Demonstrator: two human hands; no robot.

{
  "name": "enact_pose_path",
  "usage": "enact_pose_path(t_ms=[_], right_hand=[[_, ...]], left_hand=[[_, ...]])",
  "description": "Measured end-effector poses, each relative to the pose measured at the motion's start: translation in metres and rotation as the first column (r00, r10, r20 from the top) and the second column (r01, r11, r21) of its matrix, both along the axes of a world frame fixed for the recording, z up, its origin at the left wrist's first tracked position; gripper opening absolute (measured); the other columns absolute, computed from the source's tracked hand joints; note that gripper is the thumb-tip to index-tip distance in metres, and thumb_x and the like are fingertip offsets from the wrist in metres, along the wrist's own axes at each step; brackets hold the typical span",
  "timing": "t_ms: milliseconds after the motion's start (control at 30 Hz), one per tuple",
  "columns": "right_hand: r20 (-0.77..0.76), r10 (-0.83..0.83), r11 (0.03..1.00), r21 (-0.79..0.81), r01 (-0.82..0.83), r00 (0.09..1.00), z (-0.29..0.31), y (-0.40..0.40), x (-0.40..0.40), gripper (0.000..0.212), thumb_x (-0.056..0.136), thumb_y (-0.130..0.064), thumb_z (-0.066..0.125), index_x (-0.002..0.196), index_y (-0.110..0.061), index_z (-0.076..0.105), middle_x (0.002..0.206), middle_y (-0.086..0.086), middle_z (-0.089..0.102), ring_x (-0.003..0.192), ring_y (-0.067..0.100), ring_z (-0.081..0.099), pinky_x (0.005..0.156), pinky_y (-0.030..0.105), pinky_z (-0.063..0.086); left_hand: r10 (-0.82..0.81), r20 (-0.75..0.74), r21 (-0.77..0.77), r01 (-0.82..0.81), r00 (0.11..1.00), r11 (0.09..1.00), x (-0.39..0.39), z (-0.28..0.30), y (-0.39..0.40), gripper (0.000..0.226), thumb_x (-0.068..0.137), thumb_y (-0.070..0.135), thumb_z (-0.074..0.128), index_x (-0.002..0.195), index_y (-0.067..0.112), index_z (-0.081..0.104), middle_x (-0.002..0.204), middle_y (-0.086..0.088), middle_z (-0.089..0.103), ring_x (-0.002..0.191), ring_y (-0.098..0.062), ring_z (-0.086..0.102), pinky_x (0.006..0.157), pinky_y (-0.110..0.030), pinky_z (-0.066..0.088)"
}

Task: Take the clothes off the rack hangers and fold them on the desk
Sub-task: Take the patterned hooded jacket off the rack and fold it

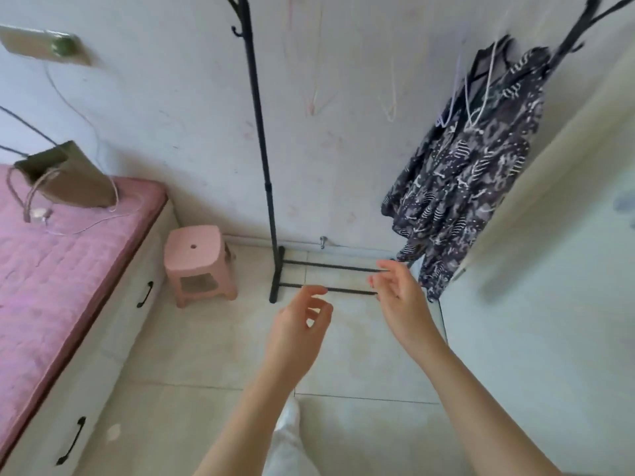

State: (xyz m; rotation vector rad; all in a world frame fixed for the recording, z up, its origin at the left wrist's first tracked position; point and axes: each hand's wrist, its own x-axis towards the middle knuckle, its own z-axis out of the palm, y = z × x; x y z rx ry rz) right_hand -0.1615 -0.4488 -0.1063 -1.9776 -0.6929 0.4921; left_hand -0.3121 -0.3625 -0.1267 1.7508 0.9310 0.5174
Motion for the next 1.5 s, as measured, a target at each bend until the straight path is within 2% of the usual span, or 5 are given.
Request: enact_pose_path(t_ms=[500, 1000, 1300, 1367, 1500], right_hand=[[0.197, -0.314, 0.944, 0.172, 0.282, 0.929, 0.159, 0.069, 0.274, 0.034, 0.098, -0.025, 0.047, 0.131, -0.014, 0.048, 0.107, 0.002, 0.064, 0.096, 0.018, 0.064, 0.093, 0.044, 0.051], [-0.175, -0.418, 0.801, 0.392, 0.452, 0.892, 0.239, 0.093, 0.501, 0.021, 0.095, -0.004, 0.039, 0.081, -0.013, 0.052, 0.086, 0.012, 0.054, 0.078, 0.022, 0.055, 0.08, 0.034, 0.055], [-0.29, -0.362, 0.882, 0.201, 0.427, 0.886, 0.24, 0.123, 0.599, 0.037, 0.091, -0.002, 0.038, 0.127, 0.005, 0.047, 0.079, 0.01, 0.043, 0.059, 0.016, 0.04, 0.088, 0.042, 0.056], [-0.265, -0.317, 0.919, 0.151, 0.364, 0.911, 0.237, 0.128, 0.61, 0.028, 0.093, -0.005, 0.04, 0.119, -0.007, 0.048, 0.092, 0.013, 0.051, 0.061, 0.018, 0.048, 0.051, 0.024, 0.047], [-0.387, -0.198, 0.958, 0.118, 0.261, 0.901, 0.232, 0.134, 0.621, 0.017, 0.098, -0.009, 0.043, 0.114, -0.007, 0.047, 0.085, 0.015, 0.062, 0.067, 0.022, 0.056, 0.06, 0.03, 0.044]], left_hand=[[-0.416, 0.107, 0.296, 0.371, 0.903, 0.88, 0.292, 0.114, 0.072, 0.029, 0.094, 0.021, 0.058, 0.123, 0.022, 0.054, 0.112, 0.012, 0.064, 0.095, -0.01, 0.062, 0.083, -0.025, 0.048], [-0.409, 0.224, 0.326, 0.327, 0.885, 0.887, 0.524, 0.177, 0.05, 0.054, 0.095, 0.024, 0.058, 0.143, 0.021, 0.035, 0.143, 0.005, 0.043, 0.115, -0.006, 0.045, 0.089, -0.015, 0.031], [-0.346, 0.116, 0.119, 0.333, 0.931, 0.935, 0.628, 0.17, 0.047, 0.083, 0.09, 0.029, 0.063, 0.154, 0.016, 0.012, 0.158, -0.002, 0.022, 0.143, -0.021, 0.025, 0.114, -0.037, 0.026], [-0.337, 0.104, 0.082, 0.329, 0.936, 0.941, 0.637, 0.162, 0.051, 0.085, 0.09, 0.03, 0.063, 0.155, 0.021, 0.008, 0.158, -0.001, 0.024, 0.141, -0.023, 0.03, 0.114, -0.04, 0.03], [-0.305, 0.102, 0.012, 0.305, 0.947, 0.952, 0.647, 0.152, 0.061, 0.076, 0.092, 0.025, 0.055, 0.153, 0.032, 0.009, 0.127, -0.006, 0.058, 0.092, -0.02, 0.064, 0.076, -0.032, 0.054]])
